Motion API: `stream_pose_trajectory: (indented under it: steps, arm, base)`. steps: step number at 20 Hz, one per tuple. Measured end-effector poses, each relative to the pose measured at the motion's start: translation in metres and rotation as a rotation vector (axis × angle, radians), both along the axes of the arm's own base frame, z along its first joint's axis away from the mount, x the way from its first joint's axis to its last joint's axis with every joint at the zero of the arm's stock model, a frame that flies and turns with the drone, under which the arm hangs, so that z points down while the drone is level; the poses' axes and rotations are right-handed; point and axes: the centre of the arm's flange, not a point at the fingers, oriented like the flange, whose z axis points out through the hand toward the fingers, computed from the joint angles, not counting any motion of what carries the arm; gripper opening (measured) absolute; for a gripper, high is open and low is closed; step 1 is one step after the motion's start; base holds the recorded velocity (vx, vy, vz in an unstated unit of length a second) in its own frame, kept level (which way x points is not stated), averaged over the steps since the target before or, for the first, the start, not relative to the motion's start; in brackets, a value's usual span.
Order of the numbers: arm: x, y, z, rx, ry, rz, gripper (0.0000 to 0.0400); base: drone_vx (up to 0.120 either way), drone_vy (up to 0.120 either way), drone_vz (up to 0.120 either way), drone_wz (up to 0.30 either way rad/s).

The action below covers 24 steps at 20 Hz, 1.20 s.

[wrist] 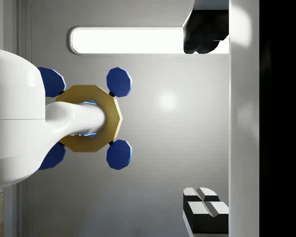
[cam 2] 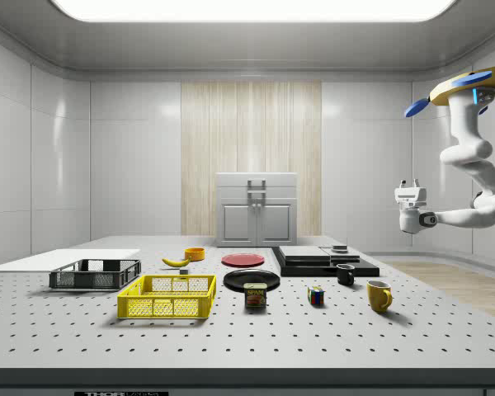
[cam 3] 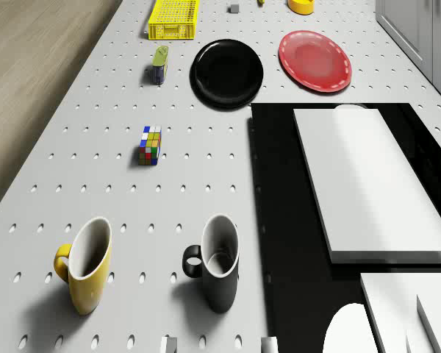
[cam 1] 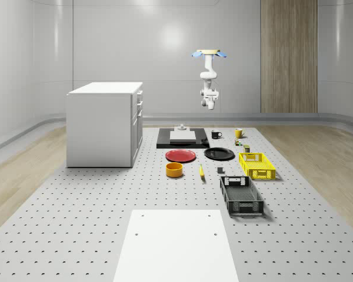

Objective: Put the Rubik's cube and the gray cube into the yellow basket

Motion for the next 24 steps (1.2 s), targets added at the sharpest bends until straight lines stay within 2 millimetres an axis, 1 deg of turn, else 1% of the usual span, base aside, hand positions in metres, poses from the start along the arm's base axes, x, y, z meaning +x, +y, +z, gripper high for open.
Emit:
stream_pose_trajectory:
  steps: [5, 8, 12, 17, 24]
  arm:
    - [-0.004, 0.0, 0.037, 0.0, -0.004, 0.0, 0.04]
    - [-0.003, 0.0, 0.056, 0.0, -0.006, 0.0, 0.04]
    - [-0.002, 0.0, 0.075, 0.0, -0.009, 0.0, 0.04]
    - [-0.001, 0.0, 0.087, 0.0, -0.013, 0.0, 0.04]
    - [-0.001, 0.0, 0.093, 0.0, -0.019, 0.0, 0.04]
  base:
    - [0.0, 0.008, 0.0, 0.0]
    - [0.013, 0.12, 0.0, 0.0]
    - [0.12, 0.12, 0.0, 0.0]
    - [0.12, 0.12, 0.0, 0.0]
    - [0.12, 0.12, 0.0, 0.0]
